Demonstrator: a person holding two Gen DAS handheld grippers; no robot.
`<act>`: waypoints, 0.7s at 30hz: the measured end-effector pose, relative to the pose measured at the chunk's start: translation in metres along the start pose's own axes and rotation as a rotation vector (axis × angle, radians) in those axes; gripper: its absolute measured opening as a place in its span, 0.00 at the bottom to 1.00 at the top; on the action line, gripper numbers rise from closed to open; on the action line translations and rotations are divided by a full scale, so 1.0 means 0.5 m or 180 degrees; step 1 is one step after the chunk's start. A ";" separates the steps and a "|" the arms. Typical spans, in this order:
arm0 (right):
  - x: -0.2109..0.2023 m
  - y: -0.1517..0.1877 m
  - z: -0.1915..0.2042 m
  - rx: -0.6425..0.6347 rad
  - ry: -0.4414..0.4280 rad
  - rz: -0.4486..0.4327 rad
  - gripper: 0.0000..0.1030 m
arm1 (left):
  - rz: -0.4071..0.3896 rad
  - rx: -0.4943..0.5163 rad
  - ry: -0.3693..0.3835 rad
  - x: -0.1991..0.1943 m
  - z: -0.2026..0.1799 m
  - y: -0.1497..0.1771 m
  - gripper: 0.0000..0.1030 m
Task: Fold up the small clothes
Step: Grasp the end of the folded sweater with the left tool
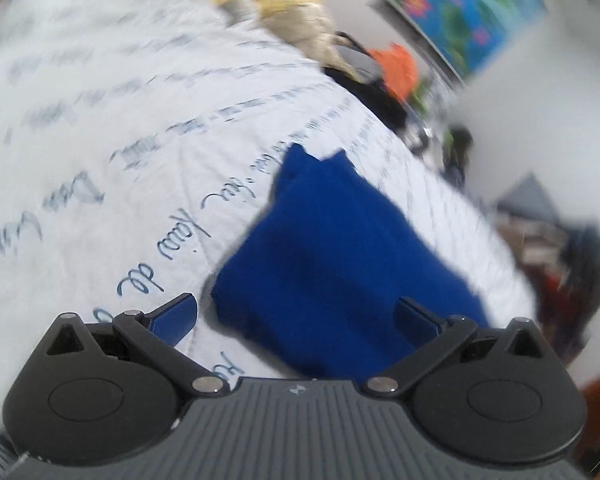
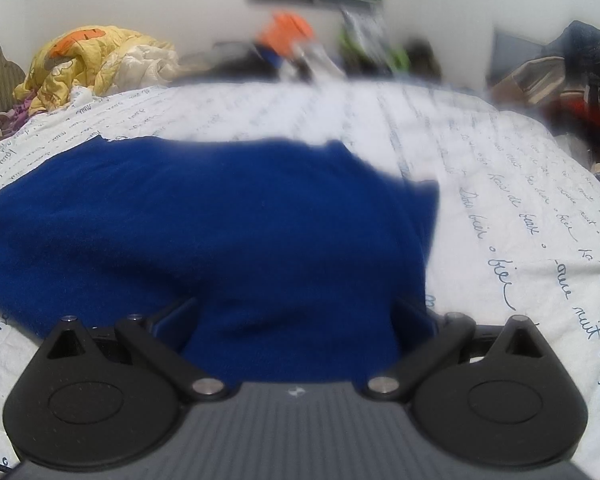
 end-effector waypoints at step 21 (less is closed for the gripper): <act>-0.014 0.002 -0.036 0.0388 -0.0234 -0.0146 1.00 | -0.0321 0.0979 -0.0268 0.044 -0.212 0.054 0.04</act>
Point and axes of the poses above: each gripper's, at about its wrist camera, not at the fingertips, and x roughly the way its jaws point, z to its left, y to its underside, the point moved 1 cm from there along x, roughly the way its jaws point, and after that the axes turned 6 degrees about -x, right-handed, at the moved point
